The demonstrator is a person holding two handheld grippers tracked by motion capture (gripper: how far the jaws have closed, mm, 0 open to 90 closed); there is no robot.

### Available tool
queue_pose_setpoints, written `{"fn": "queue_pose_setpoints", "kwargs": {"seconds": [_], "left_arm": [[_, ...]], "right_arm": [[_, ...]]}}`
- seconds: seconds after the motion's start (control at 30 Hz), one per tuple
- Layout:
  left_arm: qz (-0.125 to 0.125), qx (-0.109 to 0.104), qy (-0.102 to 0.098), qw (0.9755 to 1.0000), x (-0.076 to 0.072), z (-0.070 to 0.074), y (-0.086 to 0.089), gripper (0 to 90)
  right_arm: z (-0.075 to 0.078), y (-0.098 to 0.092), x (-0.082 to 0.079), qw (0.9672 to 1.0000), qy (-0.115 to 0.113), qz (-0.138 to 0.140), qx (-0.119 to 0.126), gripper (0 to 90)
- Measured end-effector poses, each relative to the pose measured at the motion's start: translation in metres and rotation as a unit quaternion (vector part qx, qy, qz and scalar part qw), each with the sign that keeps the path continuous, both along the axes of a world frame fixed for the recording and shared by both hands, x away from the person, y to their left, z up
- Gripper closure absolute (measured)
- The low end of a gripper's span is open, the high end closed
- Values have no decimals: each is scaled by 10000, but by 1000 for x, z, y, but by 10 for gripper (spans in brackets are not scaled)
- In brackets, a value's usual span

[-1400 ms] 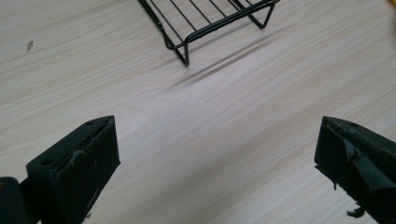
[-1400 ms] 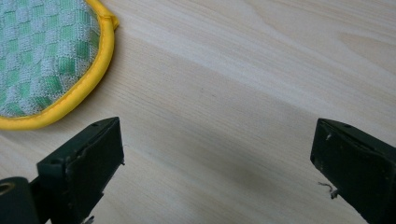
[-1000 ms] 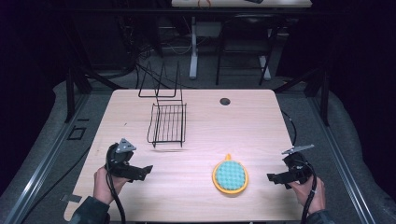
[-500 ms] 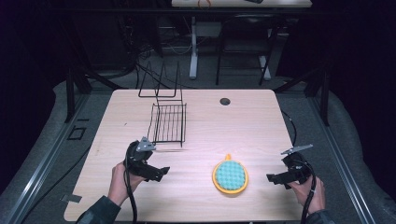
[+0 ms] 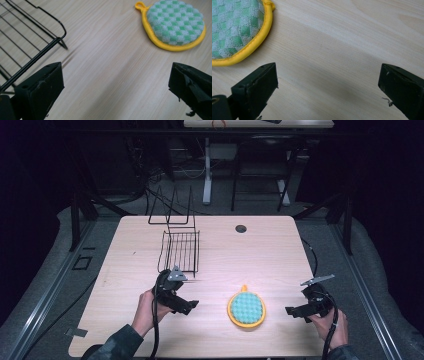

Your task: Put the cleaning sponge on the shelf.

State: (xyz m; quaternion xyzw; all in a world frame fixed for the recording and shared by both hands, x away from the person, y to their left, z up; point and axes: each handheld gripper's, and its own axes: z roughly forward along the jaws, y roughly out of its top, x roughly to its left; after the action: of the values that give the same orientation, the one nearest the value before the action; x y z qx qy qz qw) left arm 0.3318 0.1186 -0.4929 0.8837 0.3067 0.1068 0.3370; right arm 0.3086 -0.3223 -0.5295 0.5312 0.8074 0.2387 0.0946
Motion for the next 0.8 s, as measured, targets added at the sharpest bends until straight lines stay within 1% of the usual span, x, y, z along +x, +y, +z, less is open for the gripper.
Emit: {"fn": "queue_pose_setpoints", "kwargs": {"seconds": [0.17,0.23,0.43,0.67,0.8], "left_arm": [[-155,1,35,9999,5,0,-14,0],[-213,-23,56,9998,7,1,-19,0],[-337,-56,94,9994,13,1,-35,0],[-530,-79,256,9982,22,-2,-56,0],[-667,-10,350,9972,26,-6,-69,0]], "right_arm": [[0,0,0,10000,7,-2,5,19],[0,-1,0,10000,1,22,-27,19],[-1,-1,0,10000,9,16,-27,21],[-1,-1,0,10000,37,11,-10,24],[0,-1,0,10000,33,16,-18,25]]}}
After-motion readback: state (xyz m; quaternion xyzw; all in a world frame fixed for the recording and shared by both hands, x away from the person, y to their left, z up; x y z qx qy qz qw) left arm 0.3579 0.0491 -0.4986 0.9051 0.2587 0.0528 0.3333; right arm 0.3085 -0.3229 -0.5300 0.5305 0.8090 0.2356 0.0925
